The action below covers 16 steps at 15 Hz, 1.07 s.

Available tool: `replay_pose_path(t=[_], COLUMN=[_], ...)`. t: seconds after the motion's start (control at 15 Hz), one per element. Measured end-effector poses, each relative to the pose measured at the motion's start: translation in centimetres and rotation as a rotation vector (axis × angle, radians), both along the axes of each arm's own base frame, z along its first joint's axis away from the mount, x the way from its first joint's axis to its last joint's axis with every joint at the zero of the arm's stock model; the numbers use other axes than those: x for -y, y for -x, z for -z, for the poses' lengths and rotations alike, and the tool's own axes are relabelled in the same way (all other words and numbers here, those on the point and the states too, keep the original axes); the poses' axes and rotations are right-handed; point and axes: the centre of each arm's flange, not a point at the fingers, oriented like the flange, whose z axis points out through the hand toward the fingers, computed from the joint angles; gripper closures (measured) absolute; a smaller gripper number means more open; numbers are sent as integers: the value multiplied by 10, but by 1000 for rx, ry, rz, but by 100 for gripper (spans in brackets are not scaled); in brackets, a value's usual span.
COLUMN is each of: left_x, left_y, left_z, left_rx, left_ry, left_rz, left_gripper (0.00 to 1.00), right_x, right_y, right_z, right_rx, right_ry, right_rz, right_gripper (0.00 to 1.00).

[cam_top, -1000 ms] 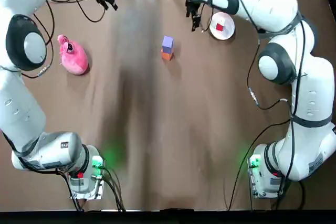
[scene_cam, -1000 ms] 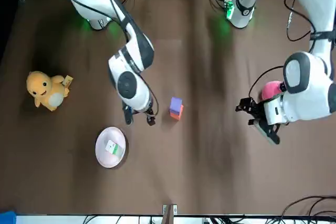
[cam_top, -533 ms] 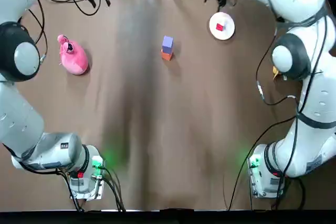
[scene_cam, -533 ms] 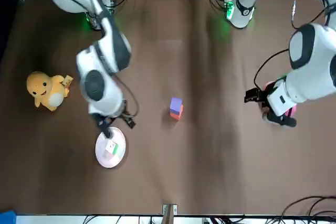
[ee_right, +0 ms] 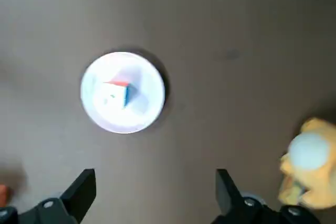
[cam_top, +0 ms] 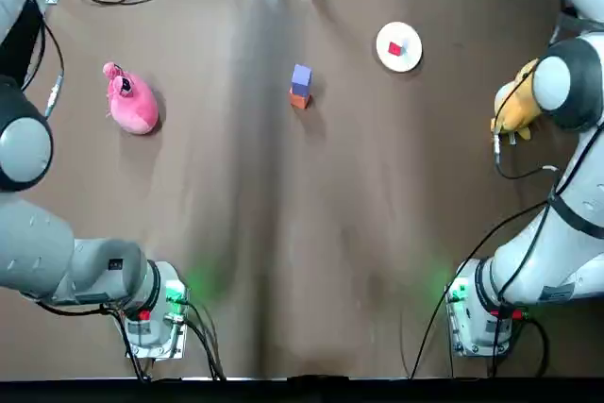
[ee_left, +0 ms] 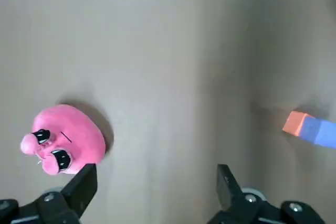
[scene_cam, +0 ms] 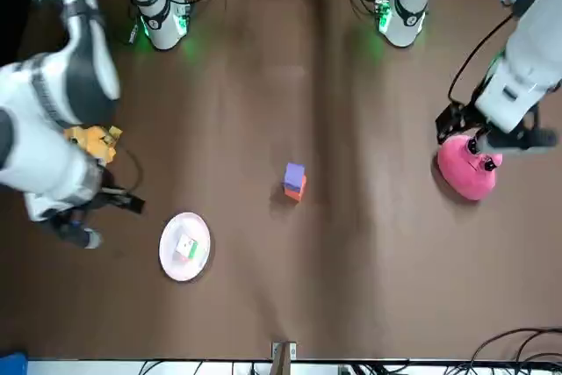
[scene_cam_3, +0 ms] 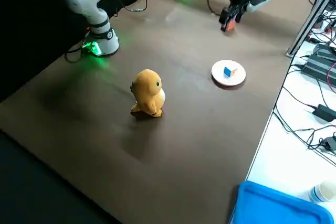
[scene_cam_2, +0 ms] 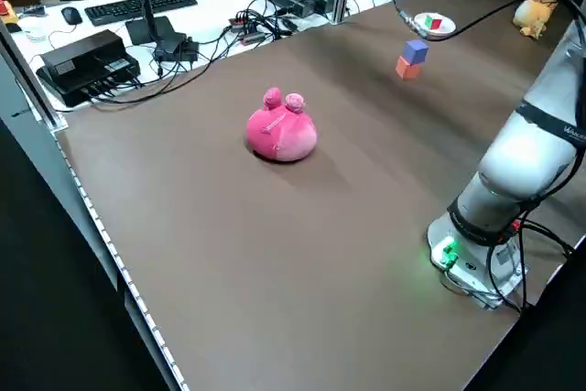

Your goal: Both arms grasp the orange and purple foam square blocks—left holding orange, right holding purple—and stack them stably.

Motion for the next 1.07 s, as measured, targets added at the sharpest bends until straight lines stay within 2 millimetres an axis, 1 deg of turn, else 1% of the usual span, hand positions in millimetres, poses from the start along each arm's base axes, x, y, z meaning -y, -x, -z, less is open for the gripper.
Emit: replay_pose_path(t=[0.07, 0.13, 0.27, 0.4, 0.53, 0.67, 0.73, 0.93, 1.07], left_x=[0, 0, 0, 0, -3, -8, -10, -13, -13], left_y=[0, -3, -10, -19, -28, -34, -37, -38, -38], left_z=[-7, -11, -8, 9, 27, 38, 40, 40, 40], left_rx=[15, 24, 21, -7, -38, -53, -57, -58, -59], left_ry=[3, 6, 11, 13, 13, 14, 14, 15, 15], left_rz=[-1, -1, 0, -1, -5, -13, -17, -21, -20], left_gripper=[0, 0, 0, 0, 0, 0, 0, 0, 0], right_x=[24, 42, 63, 74, 74, 68, 64, 60, 56], right_y=[-1, -1, 6, 22, 42, 54, 57, 60, 62], right_z=[-4, -10, -28, -53, -77, -90, -92, -88, -87], right_rx=[6, 16, 27, 8, -22, -20, -12, -12, -13], right_ry=[-5, -7, 1, 35, 44, 35, 13, -19, -17], right_rz=[-48, -95, -162, -214, -236, -243, -245, -245, -196], right_gripper=[0, 0, 0, 0, 0, 0, 0, 0, 0])
